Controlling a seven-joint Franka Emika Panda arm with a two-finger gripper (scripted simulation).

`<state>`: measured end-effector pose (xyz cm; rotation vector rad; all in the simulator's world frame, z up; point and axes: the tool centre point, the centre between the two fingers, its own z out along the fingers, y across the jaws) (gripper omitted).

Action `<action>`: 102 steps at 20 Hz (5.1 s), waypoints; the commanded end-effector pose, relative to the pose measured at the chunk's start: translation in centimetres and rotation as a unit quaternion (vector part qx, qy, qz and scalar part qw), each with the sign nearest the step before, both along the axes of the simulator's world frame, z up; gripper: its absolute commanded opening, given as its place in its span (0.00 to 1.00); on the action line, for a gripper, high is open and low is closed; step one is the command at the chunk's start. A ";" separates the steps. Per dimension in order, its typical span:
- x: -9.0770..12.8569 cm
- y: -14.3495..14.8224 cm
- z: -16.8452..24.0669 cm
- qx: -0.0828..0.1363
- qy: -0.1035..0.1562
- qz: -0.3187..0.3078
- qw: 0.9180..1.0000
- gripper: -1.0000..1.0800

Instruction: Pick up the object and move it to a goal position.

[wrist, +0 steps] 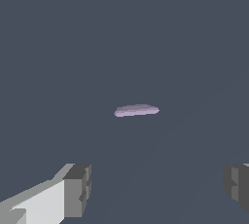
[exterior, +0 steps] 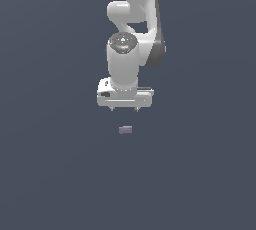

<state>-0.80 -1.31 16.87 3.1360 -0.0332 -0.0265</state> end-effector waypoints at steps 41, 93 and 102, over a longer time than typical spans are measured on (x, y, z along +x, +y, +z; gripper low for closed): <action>0.6 1.4 -2.7 0.010 0.008 -0.219 0.976 0.96; 2.8 0.2 -8.5 -0.004 -0.008 -0.674 0.739 0.96; 2.7 0.2 -12.5 -0.004 -0.008 -0.676 0.737 0.96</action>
